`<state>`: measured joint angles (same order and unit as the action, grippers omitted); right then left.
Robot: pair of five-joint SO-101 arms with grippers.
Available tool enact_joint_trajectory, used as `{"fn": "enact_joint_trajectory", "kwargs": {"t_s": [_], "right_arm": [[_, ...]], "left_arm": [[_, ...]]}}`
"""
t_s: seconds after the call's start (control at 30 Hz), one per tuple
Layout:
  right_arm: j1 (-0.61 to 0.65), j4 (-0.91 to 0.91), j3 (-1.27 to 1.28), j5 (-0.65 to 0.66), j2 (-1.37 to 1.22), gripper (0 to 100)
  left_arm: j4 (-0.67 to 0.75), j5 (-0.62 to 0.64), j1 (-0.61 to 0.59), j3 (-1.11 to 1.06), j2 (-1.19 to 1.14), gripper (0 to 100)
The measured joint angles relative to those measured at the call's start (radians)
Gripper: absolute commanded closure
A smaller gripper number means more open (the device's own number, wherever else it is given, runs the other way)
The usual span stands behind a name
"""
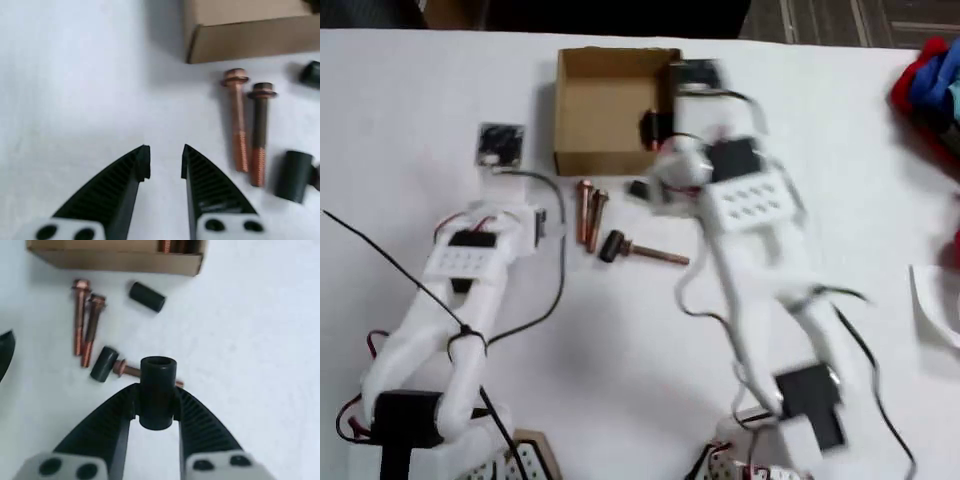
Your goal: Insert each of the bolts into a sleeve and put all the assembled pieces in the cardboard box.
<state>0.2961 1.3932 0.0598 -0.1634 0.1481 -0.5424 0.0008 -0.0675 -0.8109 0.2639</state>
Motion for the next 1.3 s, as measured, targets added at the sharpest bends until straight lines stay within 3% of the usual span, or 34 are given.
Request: {"fn": "enact_joint_trajectory", "kwargs": {"t_s": [0.33, 0.53, 0.77, 0.97, 1.13, 1.3], "right_arm": [[-0.230, -0.574, 0.704, 0.000, 0.506, 97.8], [-0.282, -0.928, 1.031, 0.000, 0.654, 97.8], [-0.284, -1.076, 1.152, 0.000, 0.680, 97.8], [-0.285, -1.085, 1.152, 0.000, 0.683, 97.8], [-0.319, -1.085, 1.152, -0.009, 0.683, 97.8], [-0.361, -1.085, 1.152, -0.135, 0.683, 97.8]], "left_arm": [[-0.367, -0.014, 0.103, 0.244, 0.000, 87], [-0.436, 0.133, 0.189, 0.301, -0.092, 87], [-0.585, 0.152, 0.207, 0.474, -0.232, 87], [-0.784, 0.150, 0.353, 0.499, -0.232, 87], [-0.713, 0.201, 0.442, 0.517, -0.238, 87], [-0.512, 0.520, 0.465, 0.517, -0.290, 87]]}}
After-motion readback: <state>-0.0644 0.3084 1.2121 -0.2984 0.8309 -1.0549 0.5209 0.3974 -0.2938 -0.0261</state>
